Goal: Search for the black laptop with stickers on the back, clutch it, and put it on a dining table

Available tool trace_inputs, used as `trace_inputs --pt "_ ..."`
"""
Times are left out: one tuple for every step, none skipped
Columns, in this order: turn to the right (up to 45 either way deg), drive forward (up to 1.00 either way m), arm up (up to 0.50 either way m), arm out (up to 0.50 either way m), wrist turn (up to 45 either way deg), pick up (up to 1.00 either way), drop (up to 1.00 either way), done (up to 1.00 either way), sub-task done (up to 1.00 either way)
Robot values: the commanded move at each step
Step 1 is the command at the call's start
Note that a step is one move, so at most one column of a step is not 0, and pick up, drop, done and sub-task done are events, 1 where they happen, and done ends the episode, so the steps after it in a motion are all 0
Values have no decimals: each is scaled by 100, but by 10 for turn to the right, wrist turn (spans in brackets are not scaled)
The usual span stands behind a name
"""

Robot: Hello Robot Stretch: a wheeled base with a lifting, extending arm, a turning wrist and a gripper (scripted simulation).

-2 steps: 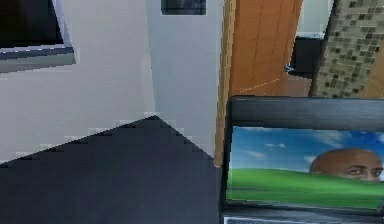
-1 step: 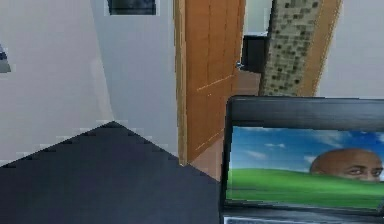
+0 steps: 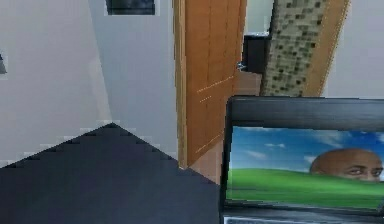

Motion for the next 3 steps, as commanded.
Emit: trace_inputs --pt "30 0 0 0 0 0 0 0 0" --pt "0 60 0 0 0 0 0 0 0" --pt "120 0 0 0 0 0 0 0 0"
